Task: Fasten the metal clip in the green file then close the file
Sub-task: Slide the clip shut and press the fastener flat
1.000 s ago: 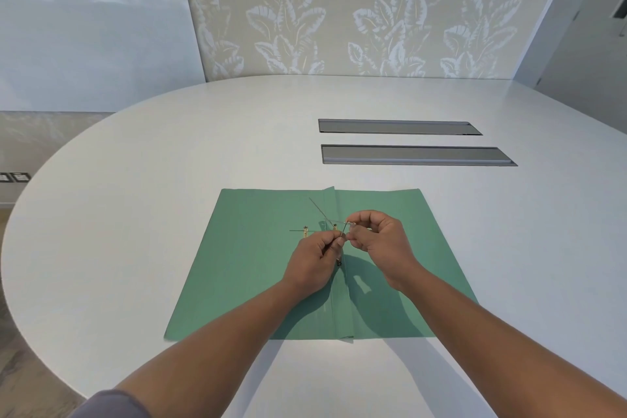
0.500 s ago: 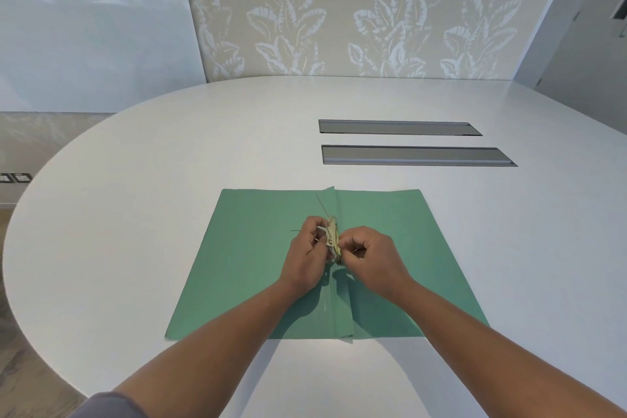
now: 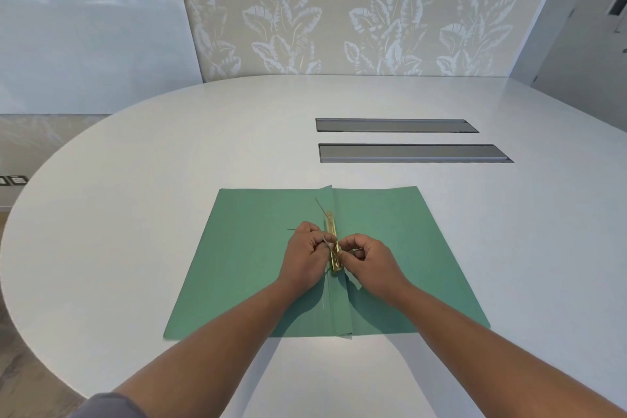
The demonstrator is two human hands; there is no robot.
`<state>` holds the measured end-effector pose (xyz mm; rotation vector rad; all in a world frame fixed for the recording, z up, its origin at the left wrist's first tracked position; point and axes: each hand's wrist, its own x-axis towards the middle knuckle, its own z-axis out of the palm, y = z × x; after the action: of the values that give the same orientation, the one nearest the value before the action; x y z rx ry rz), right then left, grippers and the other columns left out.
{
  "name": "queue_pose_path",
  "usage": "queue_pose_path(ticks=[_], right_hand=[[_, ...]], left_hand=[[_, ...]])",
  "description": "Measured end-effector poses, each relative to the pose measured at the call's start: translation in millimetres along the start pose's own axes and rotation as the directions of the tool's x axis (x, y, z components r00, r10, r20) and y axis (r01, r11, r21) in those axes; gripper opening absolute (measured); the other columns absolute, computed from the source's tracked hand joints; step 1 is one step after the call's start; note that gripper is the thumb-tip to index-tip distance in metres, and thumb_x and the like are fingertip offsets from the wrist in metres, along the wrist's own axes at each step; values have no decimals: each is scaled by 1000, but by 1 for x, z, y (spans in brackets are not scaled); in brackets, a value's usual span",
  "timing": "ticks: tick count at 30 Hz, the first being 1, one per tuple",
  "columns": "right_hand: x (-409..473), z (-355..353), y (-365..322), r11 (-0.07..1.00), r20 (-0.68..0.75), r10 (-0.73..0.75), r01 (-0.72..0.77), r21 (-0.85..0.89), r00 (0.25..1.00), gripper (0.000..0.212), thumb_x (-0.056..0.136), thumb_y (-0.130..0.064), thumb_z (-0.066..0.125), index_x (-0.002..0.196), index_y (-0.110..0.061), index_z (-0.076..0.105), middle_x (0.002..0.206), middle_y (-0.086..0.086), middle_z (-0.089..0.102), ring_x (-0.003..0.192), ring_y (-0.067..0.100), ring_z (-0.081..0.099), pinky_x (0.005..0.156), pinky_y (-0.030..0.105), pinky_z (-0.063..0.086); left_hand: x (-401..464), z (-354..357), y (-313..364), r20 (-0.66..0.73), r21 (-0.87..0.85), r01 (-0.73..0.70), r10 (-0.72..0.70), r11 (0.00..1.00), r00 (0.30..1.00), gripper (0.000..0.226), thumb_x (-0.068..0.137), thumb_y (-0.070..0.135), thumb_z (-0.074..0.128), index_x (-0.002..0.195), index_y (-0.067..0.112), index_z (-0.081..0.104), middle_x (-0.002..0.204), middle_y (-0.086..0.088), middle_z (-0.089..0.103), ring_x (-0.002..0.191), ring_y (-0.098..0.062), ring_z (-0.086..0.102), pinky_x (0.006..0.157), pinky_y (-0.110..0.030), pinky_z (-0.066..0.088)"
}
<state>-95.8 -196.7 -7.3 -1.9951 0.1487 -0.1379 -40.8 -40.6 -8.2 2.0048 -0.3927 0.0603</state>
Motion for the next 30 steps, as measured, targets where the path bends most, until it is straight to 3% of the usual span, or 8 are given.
queue_pose_path(ticks=[5,12,15,17,20,24,27,30], right_hand=[[3,-2,-1,1000,44,22,-22,6,999,18,90,-11,73,102,-24,75,90,3,79,81,20,76,82,37,63],[9,-5,-7,995,168,2,14,-97,986,45,88,-4,67,101,-47,72,85,-14,74,60,7,59,64,29,51],[12,-7,-8,989,232,-1,36,-145,973,38,89,-3,65,113,-30,76,79,-10,72,52,1,50,56,18,40],[13,-8,-10,985,257,8,36,-166,966,36,88,-1,63,113,-25,76,78,-1,74,54,3,51,56,17,42],[15,-8,-13,977,262,35,23,-213,964,28,87,-2,65,105,-20,76,88,16,76,62,13,56,63,27,47],[19,-10,-14,964,267,73,1,-265,961,15,86,-3,68,93,-15,75,77,5,68,66,14,55,67,28,47],[22,-11,-17,943,281,96,4,-334,955,19,86,-4,69,76,-21,69,71,-4,63,65,10,54,65,24,46],[26,-14,-16,945,304,122,-17,-326,945,3,84,-3,71,85,-5,71,75,2,63,70,15,55,71,30,49]], left_hand=[[4,-2,-1,28,115,-27,24,993,999,27,92,-3,55,105,4,77,106,-1,54,89,-6,54,73,1,36],[9,0,-3,105,170,-37,19,985,994,17,93,11,65,103,14,79,110,2,60,94,-11,58,72,0,35],[15,-1,-4,159,187,-37,7,982,987,19,90,10,68,103,18,79,112,1,61,93,-13,60,74,-3,37],[21,-2,-3,222,243,-57,2,968,975,21,90,10,68,107,16,77,116,-2,61,98,-16,61,85,-17,46],[28,-1,-2,324,389,-129,-5,912,946,19,95,15,61,109,14,74,123,-1,55,104,-20,59,91,-32,48],[28,-2,-3,405,586,-314,65,747,912,24,96,33,50,106,23,70,133,4,52,109,-24,52,85,-42,50],[34,-7,-7,441,686,-426,129,590,888,35,95,48,45,117,33,66,146,10,49,125,-27,41,95,-45,36],[36,-11,-13,451,677,-434,131,594,883,39,93,54,42,122,39,64,141,16,54,128,-25,40,96,-44,32]])
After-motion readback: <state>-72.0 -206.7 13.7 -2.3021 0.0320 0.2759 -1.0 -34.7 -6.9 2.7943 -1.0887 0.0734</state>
